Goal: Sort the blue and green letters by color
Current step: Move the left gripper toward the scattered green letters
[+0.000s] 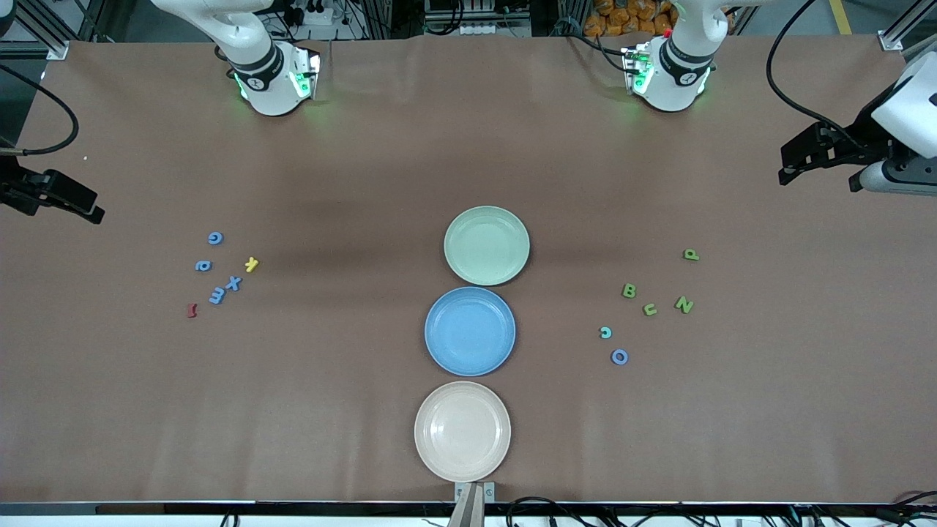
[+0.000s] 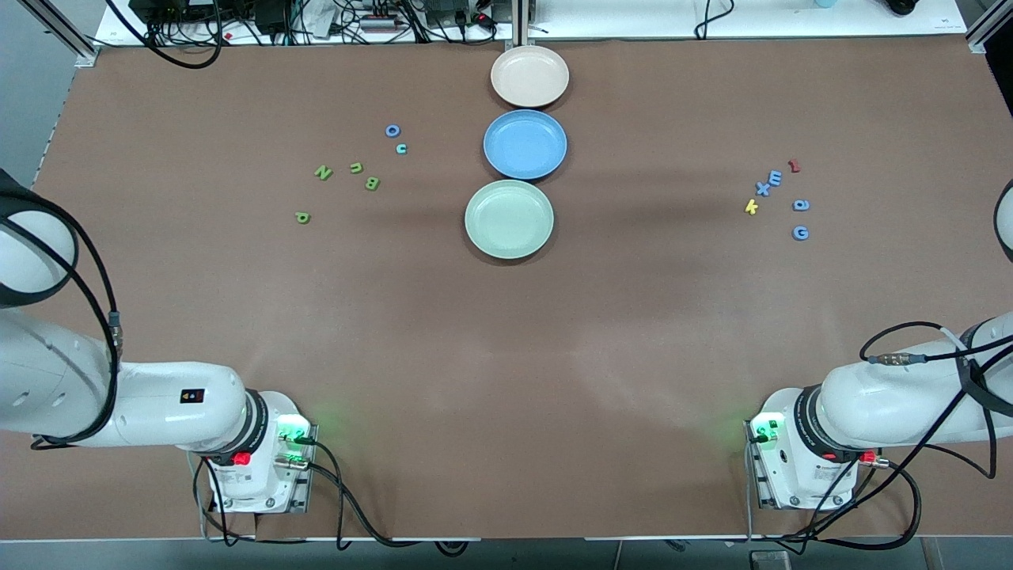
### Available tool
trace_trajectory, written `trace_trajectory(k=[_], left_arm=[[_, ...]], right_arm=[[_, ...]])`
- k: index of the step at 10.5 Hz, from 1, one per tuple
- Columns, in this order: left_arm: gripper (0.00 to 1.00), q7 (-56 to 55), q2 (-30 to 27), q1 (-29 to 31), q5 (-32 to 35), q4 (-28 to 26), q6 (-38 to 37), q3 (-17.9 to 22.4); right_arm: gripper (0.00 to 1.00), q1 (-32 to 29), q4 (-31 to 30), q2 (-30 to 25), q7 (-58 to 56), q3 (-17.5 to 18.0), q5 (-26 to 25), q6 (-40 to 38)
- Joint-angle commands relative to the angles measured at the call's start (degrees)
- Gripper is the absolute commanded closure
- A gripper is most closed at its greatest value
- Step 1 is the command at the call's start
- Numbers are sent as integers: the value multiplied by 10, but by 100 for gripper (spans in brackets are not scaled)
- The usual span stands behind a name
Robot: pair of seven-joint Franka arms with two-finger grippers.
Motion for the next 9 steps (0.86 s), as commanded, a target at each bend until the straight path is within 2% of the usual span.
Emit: trace_trajectory(k=[1,7,9], left_arm=[[0,11,4,-6,19,6,-12,0],[0,-1,34,-3,17,5,-12,-1],[0,0,35,-4,18,-22,17,-2]], right_arm=[[0,-1,0,-9,-5,-2,11,-9],[0,-1,0,-8,-5,-3,11,-9],[0,-2,0,-5,-6,-4,11,-9]])
